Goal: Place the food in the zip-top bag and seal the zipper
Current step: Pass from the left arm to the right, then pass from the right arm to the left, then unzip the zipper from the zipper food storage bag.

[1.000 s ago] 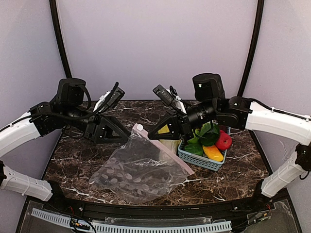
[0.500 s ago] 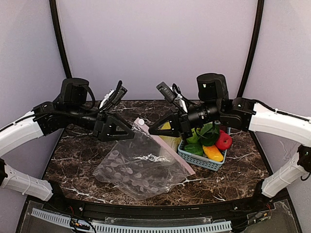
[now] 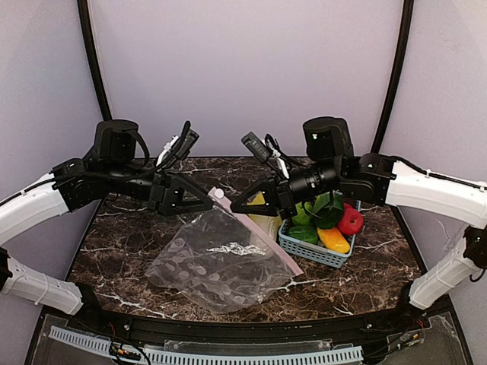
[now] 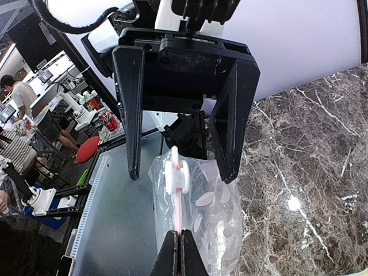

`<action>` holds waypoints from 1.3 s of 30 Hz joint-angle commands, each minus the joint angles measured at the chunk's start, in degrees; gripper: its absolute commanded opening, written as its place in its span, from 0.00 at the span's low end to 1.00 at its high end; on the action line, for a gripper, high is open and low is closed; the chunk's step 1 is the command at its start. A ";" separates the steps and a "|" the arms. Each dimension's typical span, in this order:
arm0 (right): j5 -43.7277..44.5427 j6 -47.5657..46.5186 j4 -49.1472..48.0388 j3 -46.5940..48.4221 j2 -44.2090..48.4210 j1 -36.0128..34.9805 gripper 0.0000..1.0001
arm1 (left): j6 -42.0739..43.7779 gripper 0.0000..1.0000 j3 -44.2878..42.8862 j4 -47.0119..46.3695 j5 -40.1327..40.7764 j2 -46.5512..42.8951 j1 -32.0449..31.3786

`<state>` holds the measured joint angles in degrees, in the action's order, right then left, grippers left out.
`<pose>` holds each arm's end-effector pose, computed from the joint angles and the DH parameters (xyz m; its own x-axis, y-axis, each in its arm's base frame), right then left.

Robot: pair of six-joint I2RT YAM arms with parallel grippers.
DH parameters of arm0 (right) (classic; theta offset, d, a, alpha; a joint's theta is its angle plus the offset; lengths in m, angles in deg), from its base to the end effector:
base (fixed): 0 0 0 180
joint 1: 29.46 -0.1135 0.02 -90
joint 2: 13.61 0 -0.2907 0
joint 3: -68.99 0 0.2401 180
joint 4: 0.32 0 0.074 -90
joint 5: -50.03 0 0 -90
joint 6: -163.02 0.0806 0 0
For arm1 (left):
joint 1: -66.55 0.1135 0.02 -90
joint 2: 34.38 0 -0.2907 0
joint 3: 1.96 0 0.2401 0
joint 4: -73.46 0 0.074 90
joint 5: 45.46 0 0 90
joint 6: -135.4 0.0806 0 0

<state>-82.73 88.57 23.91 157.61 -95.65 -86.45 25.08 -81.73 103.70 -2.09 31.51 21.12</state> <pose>0.1422 0.3193 0.3885 -0.4187 -0.2832 -0.8629 -0.8884 -0.0692 0.4538 0.1396 -0.2252 0.4000 -0.5252 0.1934 -0.8287 0.8491 0.0556 -0.5252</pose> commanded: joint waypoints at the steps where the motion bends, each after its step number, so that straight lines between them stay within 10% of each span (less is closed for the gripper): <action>1: 0.41 0.28 0.76 1.69 -0.84 -0.57 0.00 | -1.25 0.55 0.90 -2.96 0.09 -0.87 -0.28; 11: 2.37 0.64 0.52 1.18 -0.50 -0.75 0.00 | -1.07 0.02 3.19 -2.97 -1.15 -1.12 -0.34; 14: 2.80 1.43 -0.48 0.86 -0.24 -0.69 0.00 | -0.98 0.01 3.82 -2.77 -1.26 -1.35 -0.31; 19: 6.45 -1.10 3.93 5.64 -1.04 -2.88 0.41 | -0.08 0.01 4.42 -2.38 -2.90 -0.69 -0.35; 24: 8.78 -1.95 4.46 8.11 -2.59 -4.24 0.58 | 0.73 0.01 4.48 -2.73 -4.57 0.01 -0.36; 39: 5.56 0.49 -0.74 5.97 -4.08 -3.77 0.50 | 0.77 0.01 4.93 -2.81 -5.86 -0.74 -0.36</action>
<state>-74.91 87.72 27.34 165.02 -101.66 -90.54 24.91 -77.64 100.86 -7.03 31.45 20.99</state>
